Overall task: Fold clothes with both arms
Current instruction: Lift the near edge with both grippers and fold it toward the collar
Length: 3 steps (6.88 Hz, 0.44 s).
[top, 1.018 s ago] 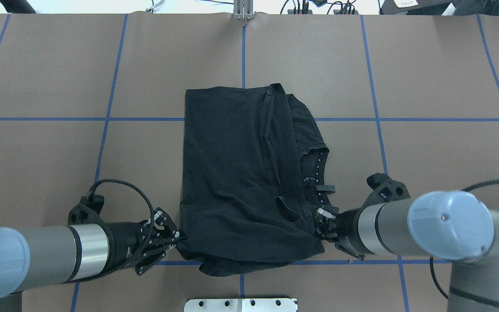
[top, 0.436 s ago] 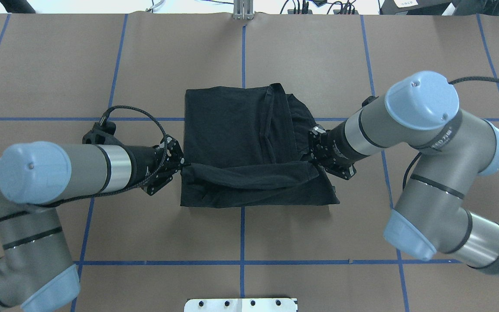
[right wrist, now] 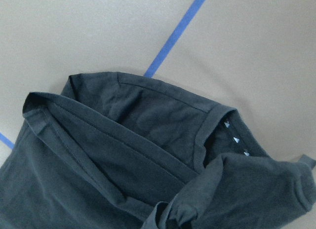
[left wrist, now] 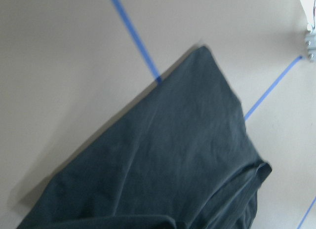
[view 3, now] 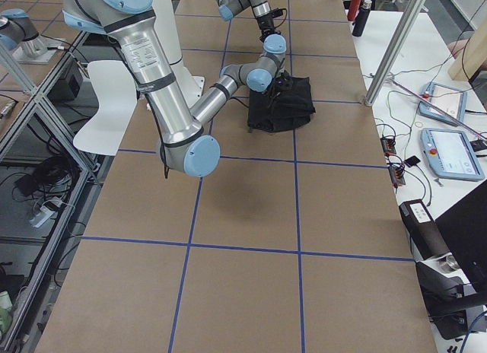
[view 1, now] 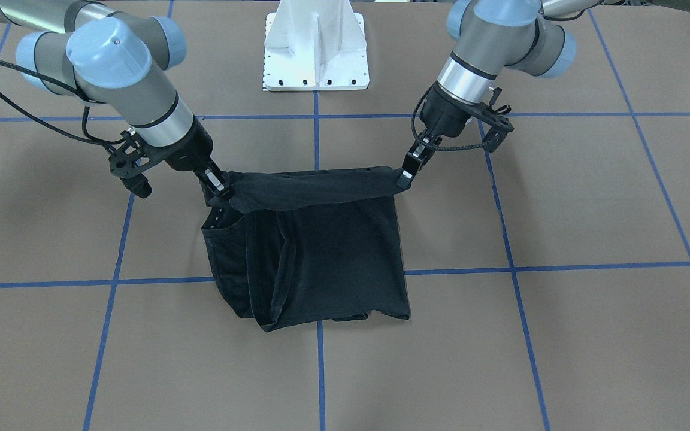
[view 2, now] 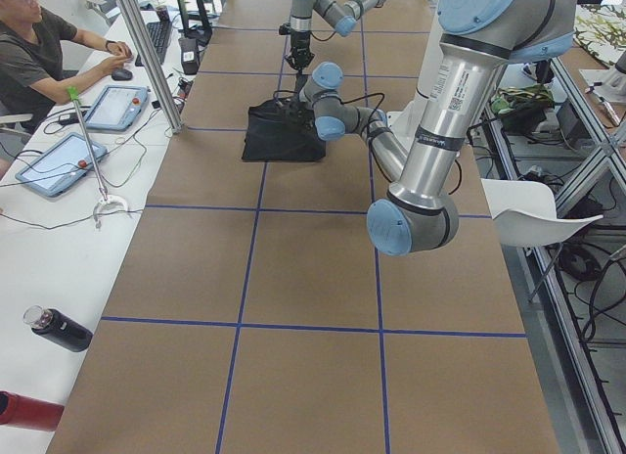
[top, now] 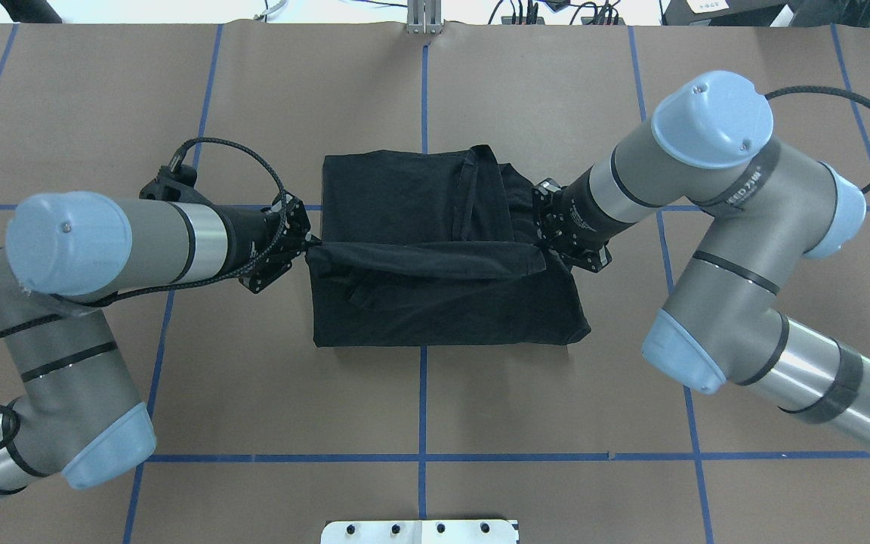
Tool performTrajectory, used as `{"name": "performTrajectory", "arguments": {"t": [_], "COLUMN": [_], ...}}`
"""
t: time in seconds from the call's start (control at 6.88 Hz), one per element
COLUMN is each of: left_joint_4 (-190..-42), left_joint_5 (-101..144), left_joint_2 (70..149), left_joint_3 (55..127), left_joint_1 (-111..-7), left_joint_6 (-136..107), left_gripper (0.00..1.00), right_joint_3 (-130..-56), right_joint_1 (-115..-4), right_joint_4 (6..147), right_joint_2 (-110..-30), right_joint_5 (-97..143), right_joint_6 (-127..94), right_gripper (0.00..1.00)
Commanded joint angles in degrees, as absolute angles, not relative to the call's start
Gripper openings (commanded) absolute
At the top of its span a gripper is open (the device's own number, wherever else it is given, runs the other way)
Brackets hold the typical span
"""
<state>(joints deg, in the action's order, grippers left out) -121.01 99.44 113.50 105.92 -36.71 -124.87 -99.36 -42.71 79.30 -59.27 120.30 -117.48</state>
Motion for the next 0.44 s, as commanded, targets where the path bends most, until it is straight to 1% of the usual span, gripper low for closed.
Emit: {"name": "performTrajectory", "arguments": {"t": [0.0, 0.29], "left_joint_4": [-121.38, -127.93], "left_joint_5": [99.84, 99.67], "left_joint_2": [117.05, 118.56], "left_joint_3": [100.13, 92.07], "left_joint_1": [-38.93, -40.07], "left_joint_6": [-123.05, -121.13], "left_gripper": [0.00, 0.00], "right_joint_3": [-91.79, -85.47], "right_joint_1": [-44.12, -44.91], "right_joint_4": [79.10, 78.93], "right_joint_2": [-54.77, -50.39], "right_joint_5": [120.41, 120.41], "right_joint_6": [-114.63, -112.95], "right_gripper": [0.00, 0.00]}}
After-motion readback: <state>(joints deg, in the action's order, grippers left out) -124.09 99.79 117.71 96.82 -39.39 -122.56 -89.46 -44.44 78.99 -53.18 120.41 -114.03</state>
